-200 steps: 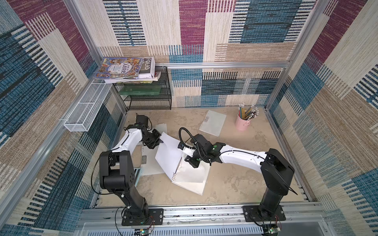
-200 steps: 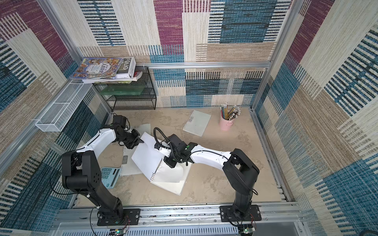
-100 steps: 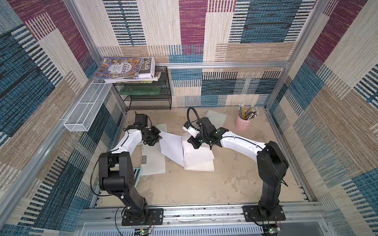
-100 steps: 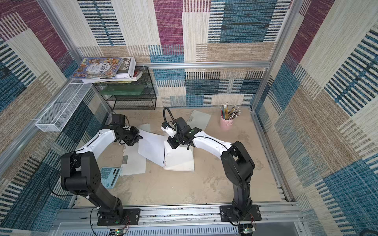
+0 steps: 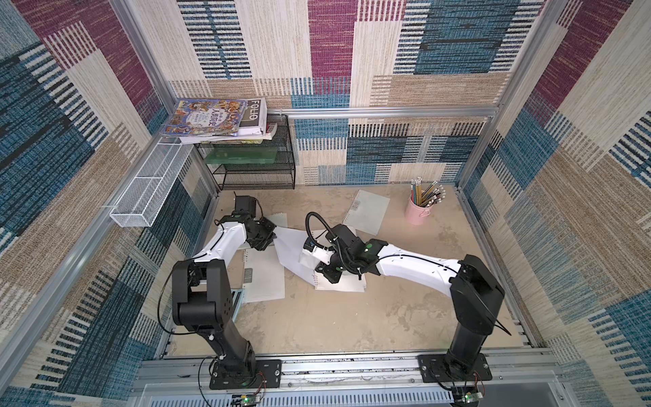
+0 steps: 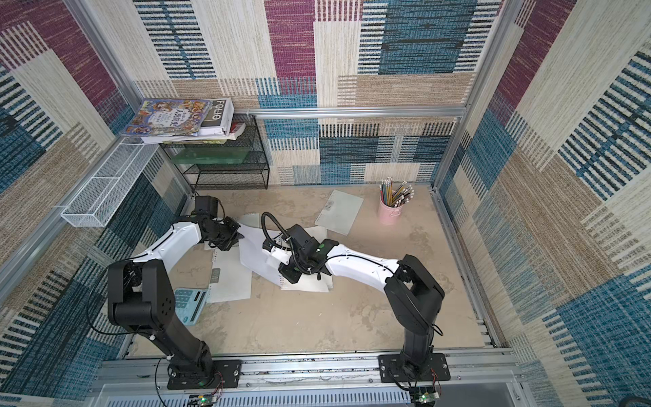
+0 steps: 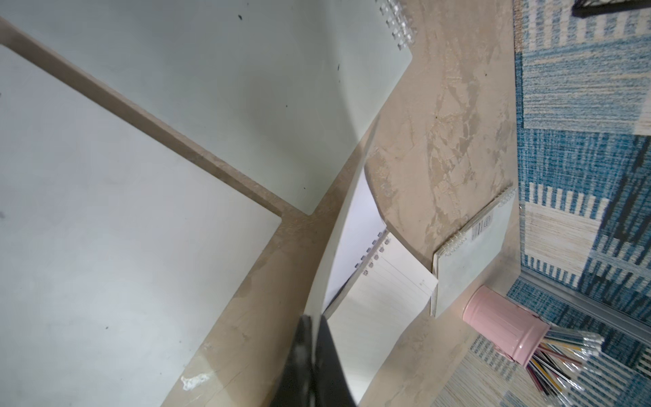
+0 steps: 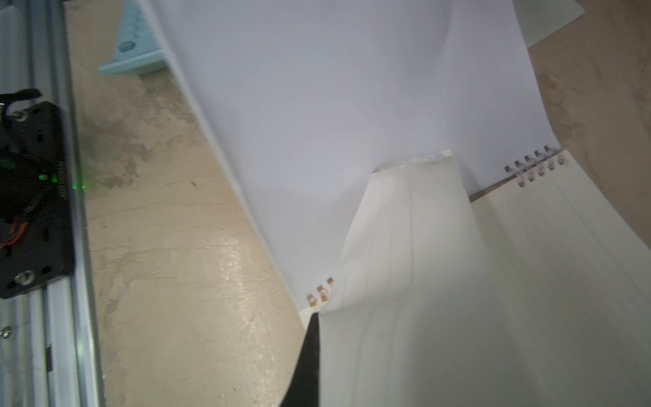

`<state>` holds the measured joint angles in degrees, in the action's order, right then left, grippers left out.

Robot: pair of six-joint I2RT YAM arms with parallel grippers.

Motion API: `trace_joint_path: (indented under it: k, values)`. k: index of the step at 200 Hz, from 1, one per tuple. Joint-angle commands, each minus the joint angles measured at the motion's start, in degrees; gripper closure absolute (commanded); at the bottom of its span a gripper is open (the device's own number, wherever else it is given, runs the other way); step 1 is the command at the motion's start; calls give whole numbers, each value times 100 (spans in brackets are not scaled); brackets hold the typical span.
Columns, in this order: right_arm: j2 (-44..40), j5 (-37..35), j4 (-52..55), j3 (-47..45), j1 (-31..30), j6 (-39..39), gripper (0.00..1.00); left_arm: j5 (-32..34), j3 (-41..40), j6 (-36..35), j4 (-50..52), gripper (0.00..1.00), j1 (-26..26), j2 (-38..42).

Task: Tear off pages from different notebooks
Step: Tear off the paper from the notebook, then place the paper at the center of the board.

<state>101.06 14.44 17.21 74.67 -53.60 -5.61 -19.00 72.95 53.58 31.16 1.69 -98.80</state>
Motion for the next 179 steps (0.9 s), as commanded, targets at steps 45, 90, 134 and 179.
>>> trace_joint_path:
  k: [45,90,134,179]
  values:
    - [-1201,677,649,-653,-36,-197,100,561,296,20,118,100,70,-87]
    - [-1830,692,967,-899,456,105,100,656,376,-55,158,100,169,-92]
    - [-2047,351,1361,-1092,2113,1162,100,531,730,-576,477,100,167,-78]
    - [-1060,-956,2824,-609,4049,2347,98,600,1598,-1405,1424,100,-102,-338]
